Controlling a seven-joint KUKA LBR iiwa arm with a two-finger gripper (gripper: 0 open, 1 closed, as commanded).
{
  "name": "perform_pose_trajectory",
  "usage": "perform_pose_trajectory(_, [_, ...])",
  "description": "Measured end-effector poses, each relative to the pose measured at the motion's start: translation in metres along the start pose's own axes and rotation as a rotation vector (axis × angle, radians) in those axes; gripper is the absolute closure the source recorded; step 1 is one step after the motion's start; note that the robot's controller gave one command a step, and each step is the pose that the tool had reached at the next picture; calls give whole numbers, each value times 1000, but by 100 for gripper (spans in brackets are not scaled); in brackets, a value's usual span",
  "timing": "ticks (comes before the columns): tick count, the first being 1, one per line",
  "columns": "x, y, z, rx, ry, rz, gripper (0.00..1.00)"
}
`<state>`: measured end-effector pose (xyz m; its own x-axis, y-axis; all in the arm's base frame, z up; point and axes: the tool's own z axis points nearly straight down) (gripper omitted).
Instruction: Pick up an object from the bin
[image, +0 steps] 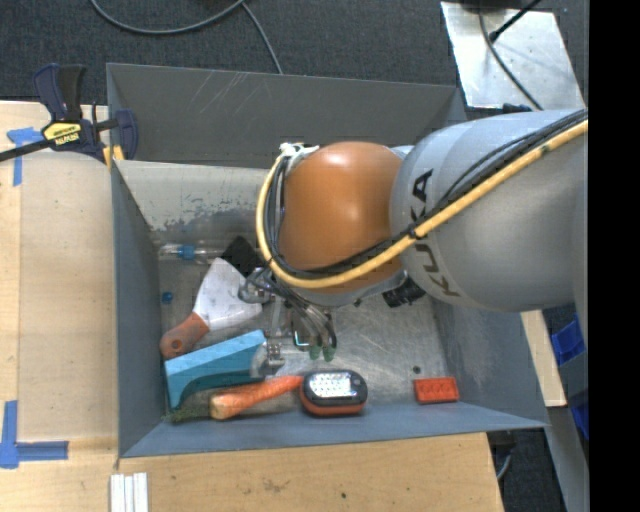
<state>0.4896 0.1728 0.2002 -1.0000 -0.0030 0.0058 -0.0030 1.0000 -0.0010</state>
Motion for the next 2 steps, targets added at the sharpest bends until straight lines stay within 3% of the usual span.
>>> perform_pose_trajectory(1, [-2, -1, -4, -2, -8, 3, 0])
perform_pose_trajectory(2, [0, 6, 54, -3, -13, -57, 0])
